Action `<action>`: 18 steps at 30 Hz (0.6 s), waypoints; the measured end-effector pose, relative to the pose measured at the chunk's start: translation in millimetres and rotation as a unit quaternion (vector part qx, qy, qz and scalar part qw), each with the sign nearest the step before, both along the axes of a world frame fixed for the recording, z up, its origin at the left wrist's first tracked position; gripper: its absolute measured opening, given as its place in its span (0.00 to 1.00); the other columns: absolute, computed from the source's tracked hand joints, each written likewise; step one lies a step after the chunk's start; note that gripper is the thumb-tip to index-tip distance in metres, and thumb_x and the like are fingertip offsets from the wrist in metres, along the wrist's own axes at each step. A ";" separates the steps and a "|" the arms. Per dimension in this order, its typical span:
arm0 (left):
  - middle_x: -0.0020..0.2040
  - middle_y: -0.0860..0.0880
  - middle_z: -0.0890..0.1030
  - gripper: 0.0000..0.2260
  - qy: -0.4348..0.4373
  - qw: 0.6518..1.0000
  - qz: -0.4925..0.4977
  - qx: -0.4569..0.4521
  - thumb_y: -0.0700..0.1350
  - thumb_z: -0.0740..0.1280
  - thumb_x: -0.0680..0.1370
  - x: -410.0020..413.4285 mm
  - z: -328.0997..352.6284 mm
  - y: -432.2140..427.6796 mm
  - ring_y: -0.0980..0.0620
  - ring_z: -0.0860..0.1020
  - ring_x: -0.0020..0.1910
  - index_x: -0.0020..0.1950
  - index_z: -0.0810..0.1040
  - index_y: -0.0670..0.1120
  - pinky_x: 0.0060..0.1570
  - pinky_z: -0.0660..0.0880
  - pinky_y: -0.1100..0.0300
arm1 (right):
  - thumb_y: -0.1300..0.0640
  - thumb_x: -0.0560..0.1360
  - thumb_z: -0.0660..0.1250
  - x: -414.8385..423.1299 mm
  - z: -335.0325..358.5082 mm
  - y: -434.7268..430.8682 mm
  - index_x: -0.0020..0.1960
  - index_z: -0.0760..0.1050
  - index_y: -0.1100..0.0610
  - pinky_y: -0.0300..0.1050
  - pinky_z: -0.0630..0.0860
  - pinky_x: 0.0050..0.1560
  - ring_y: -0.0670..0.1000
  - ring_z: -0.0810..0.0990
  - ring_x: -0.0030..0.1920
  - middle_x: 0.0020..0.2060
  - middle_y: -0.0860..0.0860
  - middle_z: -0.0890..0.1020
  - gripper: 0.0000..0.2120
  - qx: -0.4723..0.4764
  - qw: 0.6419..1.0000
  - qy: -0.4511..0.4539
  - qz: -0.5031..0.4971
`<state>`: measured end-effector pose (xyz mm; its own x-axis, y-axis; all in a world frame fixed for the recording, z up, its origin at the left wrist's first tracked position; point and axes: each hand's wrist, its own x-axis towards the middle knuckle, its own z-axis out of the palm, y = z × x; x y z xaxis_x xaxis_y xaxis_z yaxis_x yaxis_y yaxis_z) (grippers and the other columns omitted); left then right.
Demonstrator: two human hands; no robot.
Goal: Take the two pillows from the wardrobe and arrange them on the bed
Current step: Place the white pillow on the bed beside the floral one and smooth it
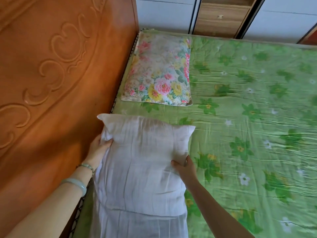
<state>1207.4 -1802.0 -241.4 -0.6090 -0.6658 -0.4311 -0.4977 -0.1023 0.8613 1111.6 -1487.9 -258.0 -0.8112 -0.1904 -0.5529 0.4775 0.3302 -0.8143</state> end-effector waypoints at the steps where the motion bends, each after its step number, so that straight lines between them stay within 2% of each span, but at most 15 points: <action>1: 0.61 0.42 0.80 0.19 0.001 1.000 -0.003 0.004 0.42 0.70 0.77 -13.3 -12.8 -7.8 0.45 0.78 0.60 0.67 0.74 0.41 0.62 0.73 0.50 | 0.60 0.70 0.73 -11.8 -10.8 -7.0 0.52 0.75 0.51 0.58 0.78 0.55 0.55 0.82 0.49 0.47 0.52 0.84 0.14 0.008 1.000 0.001 0.000; 7: 0.53 0.50 0.83 0.13 0.011 0.999 -0.017 0.035 0.44 0.70 0.77 -80.8 -83.6 -39.7 0.53 0.81 0.52 0.62 0.78 0.48 0.44 0.75 0.63 | 0.58 0.69 0.73 -75.2 -75.0 -38.6 0.50 0.75 0.49 0.60 0.78 0.53 0.55 0.82 0.48 0.46 0.51 0.84 0.12 0.042 0.999 0.003 0.002; 10: 0.47 0.45 0.85 0.12 -0.014 0.999 0.007 0.041 0.44 0.70 0.77 -96.3 -117.9 -45.1 0.55 0.83 0.39 0.61 0.79 0.44 0.33 0.76 0.64 | 0.61 0.70 0.74 -94.0 -104.3 -45.9 0.50 0.75 0.54 0.60 0.77 0.54 0.59 0.82 0.49 0.47 0.57 0.83 0.12 0.054 0.999 -0.006 -0.003; 11: 0.42 0.49 0.85 0.11 -0.010 0.999 0.011 0.041 0.43 0.70 0.77 -99.1 -127.3 -49.6 0.57 0.83 0.36 0.59 0.79 0.46 0.31 0.76 0.66 | 0.62 0.70 0.74 -99.7 -114.1 -46.7 0.50 0.75 0.55 0.59 0.78 0.54 0.60 0.82 0.49 0.48 0.58 0.83 0.12 0.050 0.999 -0.014 -0.004; 12: 0.40 0.53 0.85 0.10 -0.009 0.999 0.013 0.042 0.44 0.70 0.77 -103.0 -136.4 -56.7 0.59 0.83 0.36 0.58 0.79 0.49 0.32 0.76 0.67 | 0.63 0.70 0.75 -107.7 -123.5 -48.7 0.50 0.74 0.56 0.56 0.79 0.52 0.58 0.82 0.48 0.48 0.59 0.83 0.13 0.040 0.999 -0.024 -0.008; 13: 0.42 0.53 0.86 0.10 -0.012 0.998 0.020 0.051 0.46 0.69 0.77 -107.0 -140.3 -64.5 0.57 0.83 0.40 0.59 0.79 0.49 0.38 0.77 0.66 | 0.62 0.70 0.75 -115.8 -127.5 -48.4 0.51 0.73 0.55 0.51 0.79 0.48 0.55 0.82 0.45 0.48 0.57 0.82 0.14 0.021 0.999 -0.038 -0.020; 15: 0.50 0.46 0.84 0.17 -0.025 0.994 0.061 0.093 0.56 0.67 0.78 -116.8 -143.8 -84.2 0.47 0.82 0.50 0.59 0.81 0.45 0.55 0.77 0.54 | 0.59 0.70 0.74 -137.3 -127.7 -48.0 0.55 0.71 0.52 0.44 0.77 0.41 0.49 0.80 0.42 0.45 0.52 0.81 0.18 -0.036 0.994 -0.065 -0.075; 16: 0.51 0.44 0.83 0.21 -0.039 0.990 0.082 0.108 0.60 0.65 0.77 -123.4 -145.5 -94.8 0.45 0.81 0.51 0.57 0.81 0.44 0.58 0.76 0.50 | 0.56 0.69 0.74 -150.8 -127.2 -48.7 0.55 0.72 0.50 0.41 0.76 0.37 0.47 0.80 0.40 0.42 0.49 0.81 0.17 -0.071 0.988 -0.076 -0.111; 18: 0.46 0.44 0.83 0.23 -0.091 0.988 0.075 0.096 0.65 0.62 0.76 -138.4 -146.5 -107.0 0.44 0.81 0.47 0.54 0.78 0.46 0.55 0.76 0.48 | 0.51 0.68 0.73 -179.5 -128.4 -55.0 0.50 0.77 0.54 0.40 0.75 0.36 0.47 0.79 0.39 0.39 0.49 0.80 0.14 -0.124 0.974 -0.103 -0.162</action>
